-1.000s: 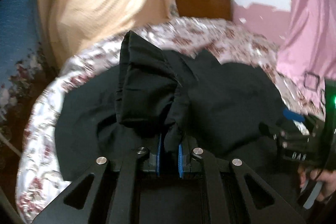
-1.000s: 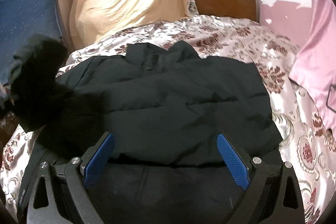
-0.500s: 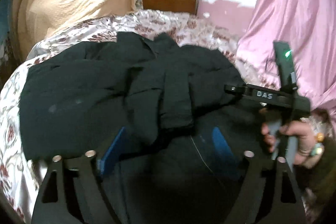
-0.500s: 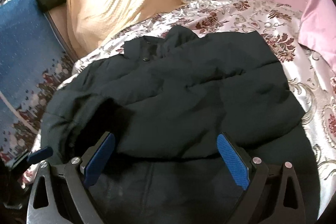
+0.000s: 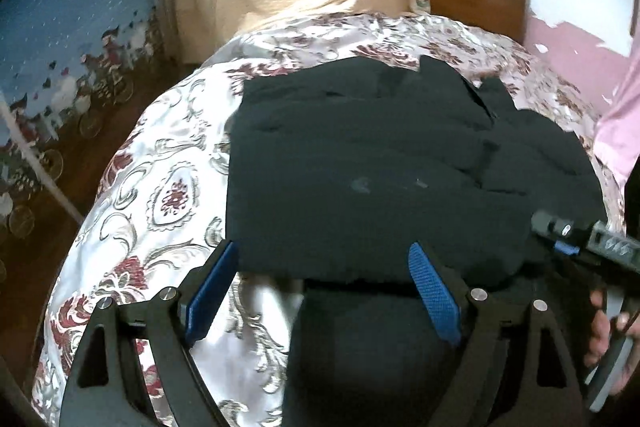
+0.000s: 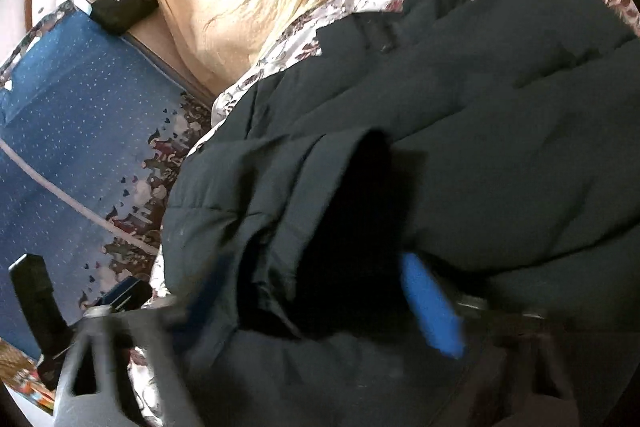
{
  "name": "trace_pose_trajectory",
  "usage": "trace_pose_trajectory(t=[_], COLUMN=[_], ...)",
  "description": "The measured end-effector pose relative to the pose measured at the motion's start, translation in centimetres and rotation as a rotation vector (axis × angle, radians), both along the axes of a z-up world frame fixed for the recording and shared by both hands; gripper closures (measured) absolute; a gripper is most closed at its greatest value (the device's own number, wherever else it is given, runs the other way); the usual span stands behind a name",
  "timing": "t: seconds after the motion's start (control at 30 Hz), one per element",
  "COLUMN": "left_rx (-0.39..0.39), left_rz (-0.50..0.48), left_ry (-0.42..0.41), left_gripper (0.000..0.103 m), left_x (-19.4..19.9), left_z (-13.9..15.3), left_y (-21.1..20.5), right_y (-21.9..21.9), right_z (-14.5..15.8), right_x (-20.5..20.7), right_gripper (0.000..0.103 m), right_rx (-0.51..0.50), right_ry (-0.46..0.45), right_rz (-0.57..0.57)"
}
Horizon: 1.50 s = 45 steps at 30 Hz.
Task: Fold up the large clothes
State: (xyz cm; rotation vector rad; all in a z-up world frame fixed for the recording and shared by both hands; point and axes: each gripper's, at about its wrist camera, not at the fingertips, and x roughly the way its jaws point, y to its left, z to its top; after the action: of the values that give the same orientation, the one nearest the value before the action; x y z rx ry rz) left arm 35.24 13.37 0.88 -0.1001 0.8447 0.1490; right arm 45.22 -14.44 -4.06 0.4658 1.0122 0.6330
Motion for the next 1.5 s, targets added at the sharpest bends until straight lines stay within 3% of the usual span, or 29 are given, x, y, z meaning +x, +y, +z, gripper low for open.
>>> trace_pose_trajectory(t=[0.03,0.07,0.17,0.3,0.43,0.5,0.57,0.73,0.87,1.03,1.13,1.23,1.27,1.3,1.37,1.4,1.5], left_rx=[-0.004,-0.003,0.000,-0.011,-0.024,-0.033,-0.043,-0.056,-0.006,0.078,0.120,0.130,0.119,0.107,0.093,0.107,0.180], left_rz=[0.008,0.014,0.013,0.006,0.029,0.037,0.051,0.031,-0.002,-0.023,-0.029,-0.013,-0.013,-0.019,-0.046,-0.056,-0.051], left_ry=[0.001,0.005,0.005,-0.036,-0.066,-0.072,-0.078,-0.020,0.000,0.075,0.079,0.025,-0.016,-0.040,-0.040,-0.019,0.021], left_gripper=[0.020,0.020,0.020,0.020,0.020,0.020,0.020,0.020,0.020,0.020,0.020,0.020,0.020,0.020,0.020,0.020,0.020], left_x=[-0.3,-0.4,-1.0,-1.5,-0.9,0.1,1.3,5.3,7.2,9.5,9.5,8.5,8.0,7.9,8.1,8.5,9.9], left_z=[0.0,0.1,0.6,1.6,2.3,2.2,1.8,-0.2,-1.6,-5.0,-6.0,-4.6,-3.8,-3.3,-2.9,-3.1,-4.2], left_y=[0.4,0.7,0.9,1.4,2.6,3.2,3.4,2.4,0.8,-0.3,-0.4,-0.4,-0.4,-0.5,-1.2,-1.8,-3.0], right_y=[0.2,0.1,-0.9,-2.1,-4.1,-5.2,-6.7,-9.6,-12.7,-12.8,-13.1,-13.4,-13.1,-12.6,-11.1,-9.8,-7.0], right_z=[0.1,0.2,2.3,7.0,11.5,12.0,11.7,7.1,3.9,0.8,-0.1,1.5,2.2,3.0,4.1,4.5,3.6], right_x=[-0.2,-0.3,-1.5,-3.5,-4.3,-3.8,-2.8,0.2,1.5,2.7,3.2,2.1,1.6,1.2,0.8,0.8,1.7], right_gripper=[0.070,0.093,0.095,0.095,0.095,0.095,0.095,0.095,0.095,0.094,0.089,0.082,0.072,0.053,0.032,0.032,0.032], right_rx=[-0.005,-0.005,-0.020,-0.091,-0.231,-0.258,-0.299,-0.444,-0.455,-0.538,-0.557,-0.556,-0.554,-0.555,-0.559,-0.574,-0.642], right_ry=[0.008,0.004,-0.069,-0.239,-0.416,-0.432,-0.434,-0.368,-0.282,-0.230,-0.210,-0.255,-0.295,-0.337,-0.406,-0.439,-0.430], right_rz=[-0.003,-0.012,-0.031,-0.032,-0.091,-0.127,-0.174,-0.293,-0.395,-0.402,-0.401,-0.446,-0.448,-0.441,-0.400,-0.344,-0.248])
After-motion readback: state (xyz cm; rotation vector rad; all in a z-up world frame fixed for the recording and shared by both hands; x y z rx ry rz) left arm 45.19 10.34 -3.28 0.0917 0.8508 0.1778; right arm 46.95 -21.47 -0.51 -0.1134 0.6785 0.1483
